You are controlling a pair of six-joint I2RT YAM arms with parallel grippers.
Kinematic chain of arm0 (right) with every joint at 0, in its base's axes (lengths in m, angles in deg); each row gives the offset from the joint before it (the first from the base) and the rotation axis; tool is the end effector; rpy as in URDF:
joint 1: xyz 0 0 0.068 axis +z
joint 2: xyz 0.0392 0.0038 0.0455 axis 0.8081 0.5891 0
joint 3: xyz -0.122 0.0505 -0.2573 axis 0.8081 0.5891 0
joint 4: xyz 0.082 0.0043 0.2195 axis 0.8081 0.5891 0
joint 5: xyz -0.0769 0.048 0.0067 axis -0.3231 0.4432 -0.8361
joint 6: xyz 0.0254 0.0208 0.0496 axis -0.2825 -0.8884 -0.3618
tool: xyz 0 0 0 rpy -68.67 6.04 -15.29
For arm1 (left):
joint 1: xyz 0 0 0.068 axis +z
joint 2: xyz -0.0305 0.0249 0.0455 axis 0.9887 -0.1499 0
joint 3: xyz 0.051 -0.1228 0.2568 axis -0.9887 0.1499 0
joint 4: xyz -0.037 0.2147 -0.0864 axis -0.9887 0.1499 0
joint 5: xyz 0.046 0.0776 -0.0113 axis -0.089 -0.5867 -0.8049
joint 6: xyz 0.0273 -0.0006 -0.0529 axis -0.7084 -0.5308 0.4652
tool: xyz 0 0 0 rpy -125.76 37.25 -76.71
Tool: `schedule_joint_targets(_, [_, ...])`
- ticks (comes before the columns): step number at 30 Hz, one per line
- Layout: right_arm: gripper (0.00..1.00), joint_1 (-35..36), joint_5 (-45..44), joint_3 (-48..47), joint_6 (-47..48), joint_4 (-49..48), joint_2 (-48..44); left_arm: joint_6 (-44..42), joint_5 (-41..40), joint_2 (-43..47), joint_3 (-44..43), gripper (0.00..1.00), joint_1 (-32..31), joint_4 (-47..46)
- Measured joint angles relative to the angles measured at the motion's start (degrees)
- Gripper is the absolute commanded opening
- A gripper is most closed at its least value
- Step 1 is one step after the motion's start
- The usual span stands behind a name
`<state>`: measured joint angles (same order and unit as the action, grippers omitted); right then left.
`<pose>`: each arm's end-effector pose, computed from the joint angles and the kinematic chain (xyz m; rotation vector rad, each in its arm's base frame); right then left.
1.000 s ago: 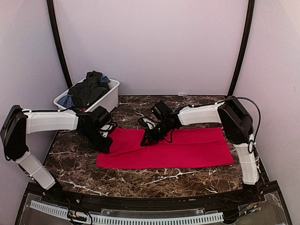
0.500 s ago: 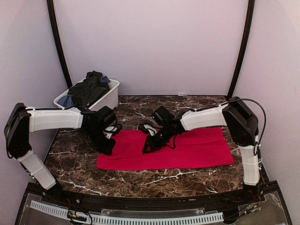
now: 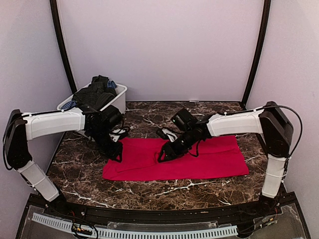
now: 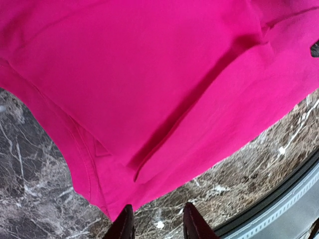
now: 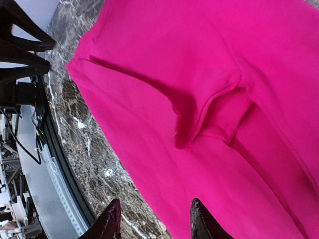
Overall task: Fold and stack the mixed laundry pile
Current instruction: Adjust the rectangle-folded T-shirt at the center of the board.
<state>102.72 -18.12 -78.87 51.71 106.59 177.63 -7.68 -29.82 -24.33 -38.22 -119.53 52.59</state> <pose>0.2402 0.3083 0.2023 -0.9339 2.6310 1.0677 0.2113 -0.1742 0.2469 0.6311 2.8841 -0.3694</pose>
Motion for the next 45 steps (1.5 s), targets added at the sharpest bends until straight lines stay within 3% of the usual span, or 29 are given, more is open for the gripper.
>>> schedule_joint_targets(8, [0.41, -12.2, -3.0, 6.0, 0.0, -0.2, -11.5, 1.2, -5.0, -12.4, -10.2, 0.22, 1.7, -6.2])
schedule_joint_targets(19, [0.4, -27.2, -10.4, 16.7, -0.6, 3.4, -12.9, -1.3, -6.1, -17.1, -9.5, 0.22, -2.1, -7.2])
schedule_joint_targets(29, [0.39, -28.8, -11.0, 17.7, -0.4, 4.2, -14.7, -3.9, -6.0, -16.2, -5.7, 0.24, -11.0, -3.5])
schedule_joint_targets(37, [0.39, -29.3, -11.0, 18.4, -0.3, 4.1, -15.4, -6.3, -5.0, -6.6, -1.5, 0.27, -17.7, -4.9])
schedule_joint_targets(45, [0.37, -31.5, -12.0, 19.0, 0.0, 4.4, -18.1, -5.1, -6.8, -8.6, -5.3, 0.29, -16.0, -7.6])
